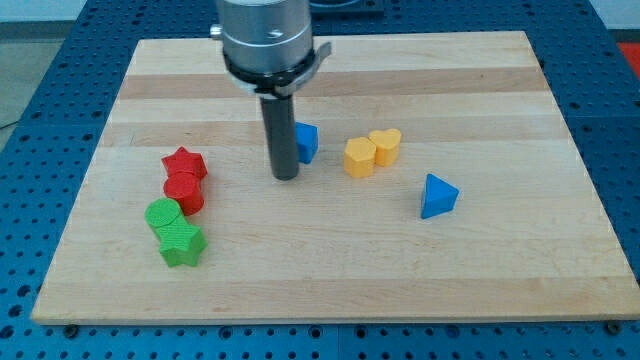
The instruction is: Push the blue cube closer to the yellow hexagon
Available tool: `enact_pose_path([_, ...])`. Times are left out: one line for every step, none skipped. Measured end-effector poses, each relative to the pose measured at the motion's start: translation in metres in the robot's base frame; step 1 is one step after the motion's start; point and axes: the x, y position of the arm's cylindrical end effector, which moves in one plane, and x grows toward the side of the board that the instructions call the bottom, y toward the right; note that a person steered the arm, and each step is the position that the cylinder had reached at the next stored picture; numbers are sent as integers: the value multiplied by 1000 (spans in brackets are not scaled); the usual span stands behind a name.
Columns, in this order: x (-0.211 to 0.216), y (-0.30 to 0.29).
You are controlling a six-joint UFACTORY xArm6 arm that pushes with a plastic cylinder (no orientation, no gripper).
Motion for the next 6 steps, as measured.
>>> enact_pose_path([-11,-55])
enact_pose_path([-45,-85])
enact_pose_path([-72,-75])
enact_pose_path([-67,-45])
enact_pose_path([-48,-26])
enact_pose_path([-42,-12])
